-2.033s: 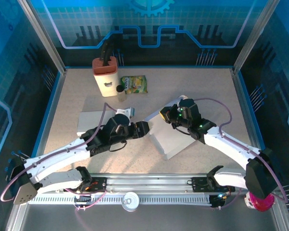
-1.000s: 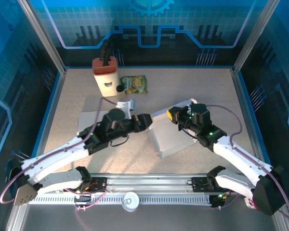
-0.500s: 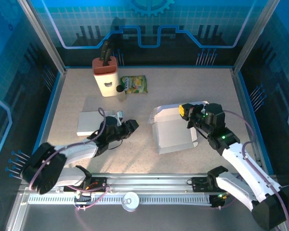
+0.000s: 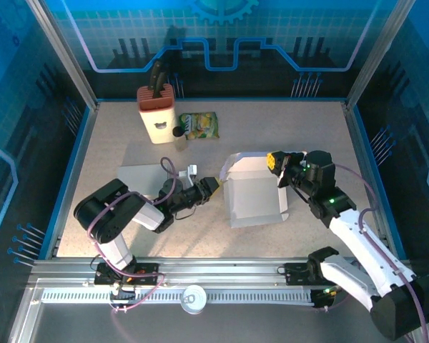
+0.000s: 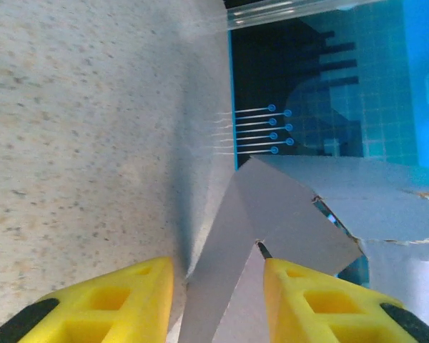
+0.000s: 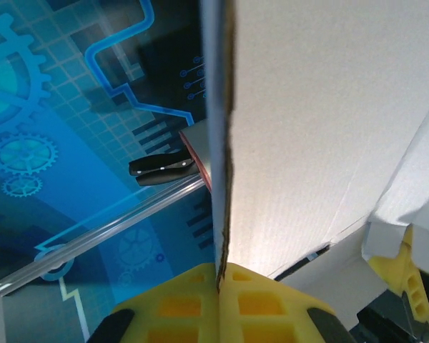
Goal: Fold the paper box
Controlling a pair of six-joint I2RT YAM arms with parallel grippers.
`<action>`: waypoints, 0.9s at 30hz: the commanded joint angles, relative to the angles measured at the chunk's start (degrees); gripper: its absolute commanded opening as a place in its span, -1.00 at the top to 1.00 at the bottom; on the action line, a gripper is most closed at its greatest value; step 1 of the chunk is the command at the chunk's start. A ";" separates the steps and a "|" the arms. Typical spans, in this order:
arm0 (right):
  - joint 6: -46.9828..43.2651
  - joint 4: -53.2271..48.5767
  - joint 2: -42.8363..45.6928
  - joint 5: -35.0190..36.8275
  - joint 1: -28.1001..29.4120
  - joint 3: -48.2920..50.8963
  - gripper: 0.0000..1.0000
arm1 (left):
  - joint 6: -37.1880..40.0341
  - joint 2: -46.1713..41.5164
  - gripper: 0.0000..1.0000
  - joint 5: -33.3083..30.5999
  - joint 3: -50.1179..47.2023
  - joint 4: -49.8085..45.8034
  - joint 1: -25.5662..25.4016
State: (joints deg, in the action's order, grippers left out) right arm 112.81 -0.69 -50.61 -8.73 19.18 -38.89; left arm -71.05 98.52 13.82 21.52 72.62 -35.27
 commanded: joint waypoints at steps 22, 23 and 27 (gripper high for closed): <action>-8.65 11.28 -7.74 -4.96 -0.87 -0.72 1.00 | 6.55 -12.94 -0.08 -8.34 -2.97 -19.45 -3.45; -9.57 12.38 -9.20 -5.66 -0.69 -0.89 1.00 | 6.87 -14.65 -0.11 -9.21 -3.90 -23.02 -3.45; -12.32 21.59 -14.44 -5.98 1.42 0.12 1.00 | 10.24 -23.72 -0.13 -13.15 -7.51 -37.67 -3.42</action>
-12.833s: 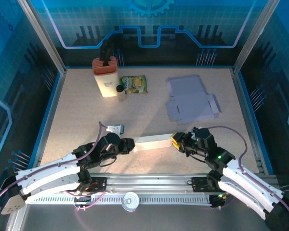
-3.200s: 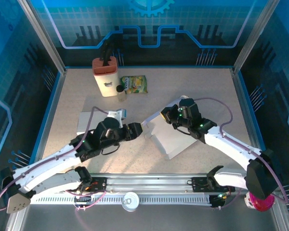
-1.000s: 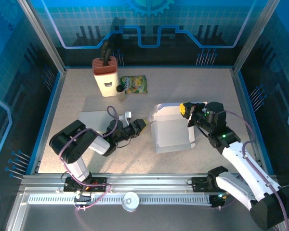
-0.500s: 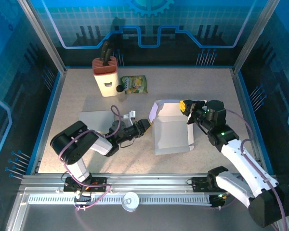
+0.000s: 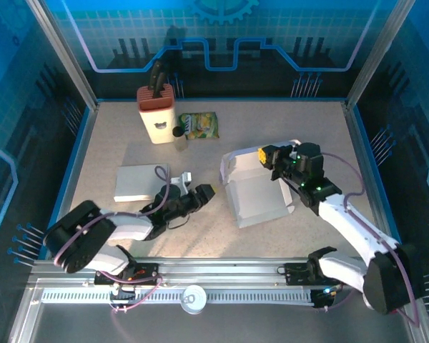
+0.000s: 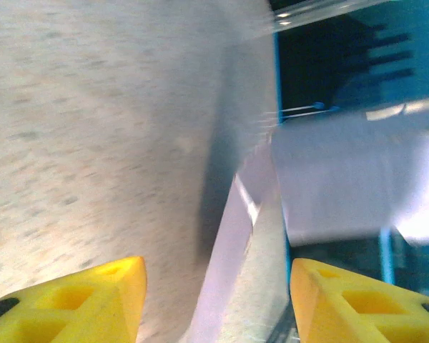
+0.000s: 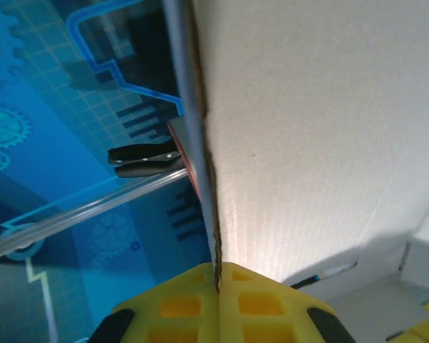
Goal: Fold the paper box
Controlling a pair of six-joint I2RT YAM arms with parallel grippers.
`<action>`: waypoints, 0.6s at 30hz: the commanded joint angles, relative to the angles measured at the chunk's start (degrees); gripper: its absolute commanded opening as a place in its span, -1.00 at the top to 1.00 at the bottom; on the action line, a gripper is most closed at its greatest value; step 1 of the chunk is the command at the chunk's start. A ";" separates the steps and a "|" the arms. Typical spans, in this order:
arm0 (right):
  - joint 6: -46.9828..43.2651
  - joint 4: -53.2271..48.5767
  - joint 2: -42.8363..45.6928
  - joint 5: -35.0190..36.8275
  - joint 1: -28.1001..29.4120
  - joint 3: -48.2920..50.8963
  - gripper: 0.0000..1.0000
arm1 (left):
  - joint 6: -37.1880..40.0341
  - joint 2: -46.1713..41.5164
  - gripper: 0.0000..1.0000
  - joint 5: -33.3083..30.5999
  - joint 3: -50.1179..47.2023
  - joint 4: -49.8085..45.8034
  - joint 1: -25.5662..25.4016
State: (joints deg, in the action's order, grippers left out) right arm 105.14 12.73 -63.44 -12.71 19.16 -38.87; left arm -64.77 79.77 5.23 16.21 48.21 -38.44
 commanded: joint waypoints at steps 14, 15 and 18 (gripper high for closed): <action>-12.06 18.74 -13.22 -1.83 7.95 5.63 1.00 | 24.95 -27.99 -0.32 -3.86 3.50 -48.36 9.14; -12.23 19.60 -14.07 -2.00 8.08 6.04 1.00 | 26.68 -26.28 -0.29 -2.87 4.16 -47.62 9.39; -12.24 21.50 -15.42 -2.92 8.28 6.77 1.00 | 31.91 -21.57 -0.18 -0.99 5.73 -44.42 9.29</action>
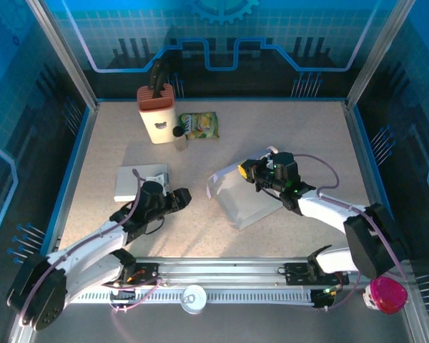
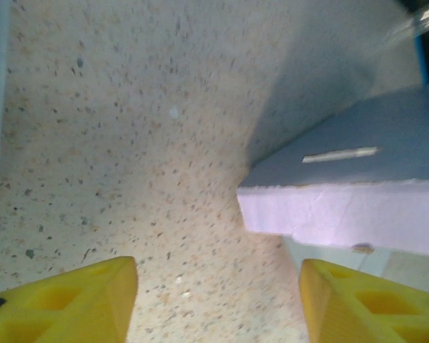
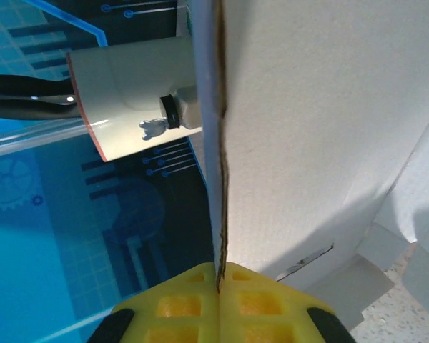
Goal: Fold the paper box
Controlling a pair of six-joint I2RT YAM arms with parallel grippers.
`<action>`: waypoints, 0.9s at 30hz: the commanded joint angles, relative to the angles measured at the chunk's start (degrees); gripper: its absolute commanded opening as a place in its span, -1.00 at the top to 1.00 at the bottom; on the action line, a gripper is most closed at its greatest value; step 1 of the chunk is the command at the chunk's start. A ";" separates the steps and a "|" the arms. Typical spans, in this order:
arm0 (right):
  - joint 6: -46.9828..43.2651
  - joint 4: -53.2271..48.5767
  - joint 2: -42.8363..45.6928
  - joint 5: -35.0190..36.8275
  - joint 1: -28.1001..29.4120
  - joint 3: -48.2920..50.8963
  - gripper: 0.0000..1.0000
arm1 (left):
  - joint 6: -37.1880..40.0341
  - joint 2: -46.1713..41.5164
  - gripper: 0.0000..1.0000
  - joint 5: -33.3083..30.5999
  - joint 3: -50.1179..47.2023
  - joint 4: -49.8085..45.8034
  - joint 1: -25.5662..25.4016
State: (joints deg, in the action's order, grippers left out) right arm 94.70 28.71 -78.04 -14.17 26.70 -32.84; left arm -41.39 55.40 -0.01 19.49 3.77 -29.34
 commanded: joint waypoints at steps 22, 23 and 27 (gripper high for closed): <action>-1.79 7.60 -4.05 -5.05 1.50 0.07 1.00 | 32.86 17.98 -0.18 5.57 10.26 9.32 -5.33; -1.88 7.27 -4.05 -5.02 1.51 0.01 1.00 | 33.20 18.23 -0.17 5.14 10.31 9.44 -5.52; -2.21 7.24 -4.30 -5.10 1.73 0.00 1.00 | 34.39 19.82 -0.07 5.57 10.92 10.18 -5.66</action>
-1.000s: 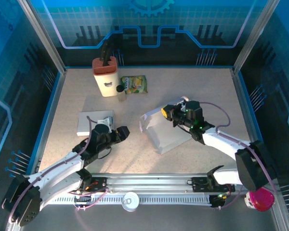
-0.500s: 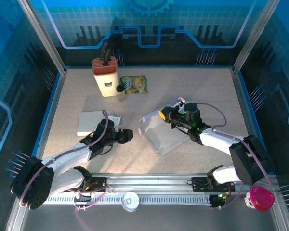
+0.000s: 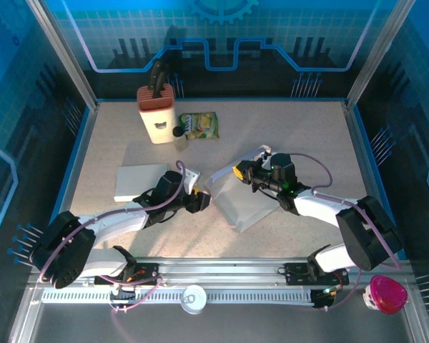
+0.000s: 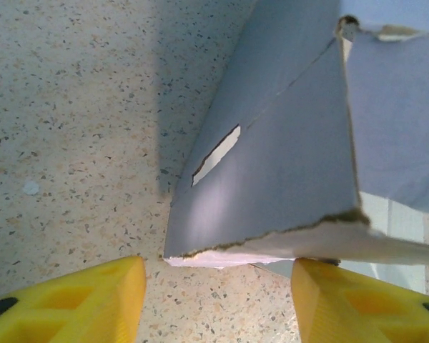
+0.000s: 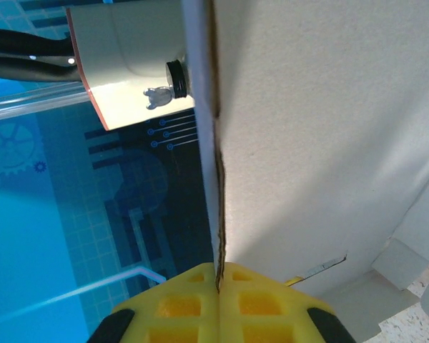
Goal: Fold the paper box
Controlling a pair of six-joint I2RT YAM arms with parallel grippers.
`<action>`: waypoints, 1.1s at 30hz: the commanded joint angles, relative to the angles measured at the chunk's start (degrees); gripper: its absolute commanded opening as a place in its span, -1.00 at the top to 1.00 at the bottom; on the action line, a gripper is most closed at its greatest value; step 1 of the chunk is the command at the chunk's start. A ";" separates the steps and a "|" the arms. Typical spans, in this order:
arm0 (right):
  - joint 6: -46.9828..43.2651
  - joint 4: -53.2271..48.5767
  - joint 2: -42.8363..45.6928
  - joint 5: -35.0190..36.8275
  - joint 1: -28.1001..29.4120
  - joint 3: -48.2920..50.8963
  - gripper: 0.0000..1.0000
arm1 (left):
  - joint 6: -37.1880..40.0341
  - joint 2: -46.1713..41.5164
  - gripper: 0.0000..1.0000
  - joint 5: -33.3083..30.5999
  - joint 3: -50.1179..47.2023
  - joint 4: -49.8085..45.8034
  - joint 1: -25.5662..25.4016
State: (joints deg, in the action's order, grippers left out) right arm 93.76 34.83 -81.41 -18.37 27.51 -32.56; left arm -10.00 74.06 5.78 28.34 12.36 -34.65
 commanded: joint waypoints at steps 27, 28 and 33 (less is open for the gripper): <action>-5.46 14.96 -7.27 4.46 3.68 3.07 1.00 | 4.49 5.39 0.39 -3.15 1.84 6.28 -3.23; -5.09 15.77 -7.69 4.38 3.71 3.28 1.00 | 4.54 5.43 0.40 -3.67 1.98 6.16 -3.49; -3.76 18.58 -8.84 4.38 4.05 3.71 1.00 | 4.30 5.39 0.42 -6.34 2.68 5.66 -4.53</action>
State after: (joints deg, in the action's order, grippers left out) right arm 89.95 51.18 -89.17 -13.72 30.09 -29.98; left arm -4.62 79.05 1.26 29.85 15.35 -38.39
